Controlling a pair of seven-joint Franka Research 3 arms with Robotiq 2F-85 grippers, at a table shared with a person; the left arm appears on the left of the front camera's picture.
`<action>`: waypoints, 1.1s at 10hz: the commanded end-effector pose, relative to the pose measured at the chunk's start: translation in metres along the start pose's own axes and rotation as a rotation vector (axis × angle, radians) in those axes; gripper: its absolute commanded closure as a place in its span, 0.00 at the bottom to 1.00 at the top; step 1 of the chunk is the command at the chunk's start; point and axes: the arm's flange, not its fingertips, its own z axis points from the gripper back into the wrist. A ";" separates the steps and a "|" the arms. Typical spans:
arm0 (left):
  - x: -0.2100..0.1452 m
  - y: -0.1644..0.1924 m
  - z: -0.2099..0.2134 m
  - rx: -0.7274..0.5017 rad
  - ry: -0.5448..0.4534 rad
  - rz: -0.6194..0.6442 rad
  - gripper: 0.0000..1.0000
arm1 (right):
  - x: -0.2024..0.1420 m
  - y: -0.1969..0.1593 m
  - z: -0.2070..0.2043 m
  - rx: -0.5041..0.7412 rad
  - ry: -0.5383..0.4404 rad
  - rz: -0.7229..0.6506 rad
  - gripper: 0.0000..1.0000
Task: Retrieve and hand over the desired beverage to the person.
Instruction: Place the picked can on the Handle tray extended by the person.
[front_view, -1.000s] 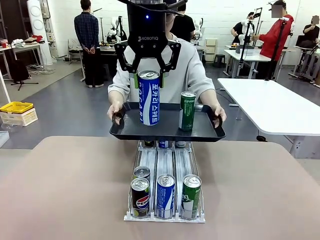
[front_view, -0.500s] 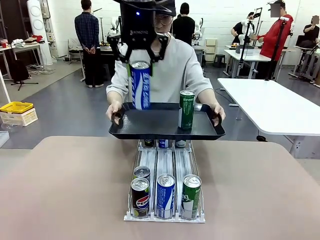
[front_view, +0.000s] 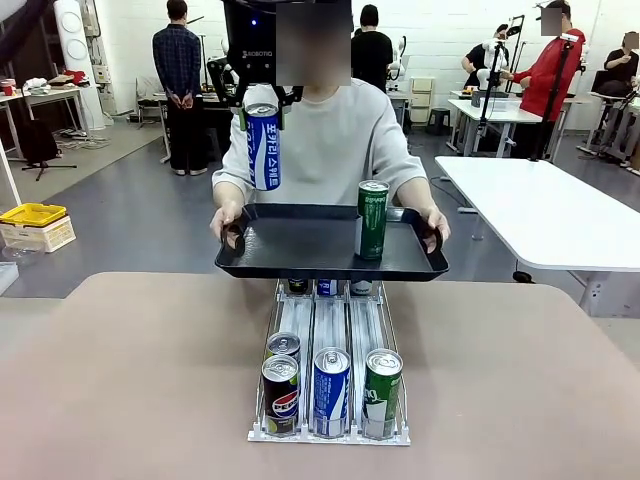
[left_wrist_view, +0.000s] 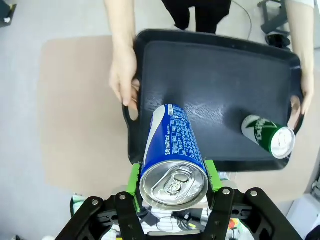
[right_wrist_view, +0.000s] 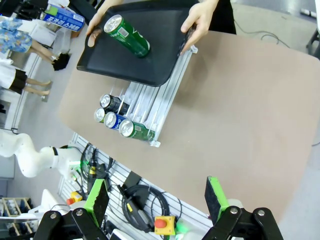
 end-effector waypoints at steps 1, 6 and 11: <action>0.001 -0.024 0.023 -0.039 0.066 0.005 0.42 | 0.001 0.001 -0.001 0.016 -0.002 0.000 0.00; -0.016 -0.019 0.002 -0.031 0.066 -0.004 0.42 | 0.001 0.001 -0.001 0.016 -0.002 0.000 0.00; -0.009 -0.020 -0.008 -0.037 0.095 -0.021 0.42 | 0.001 0.001 -0.001 0.016 -0.002 0.000 0.00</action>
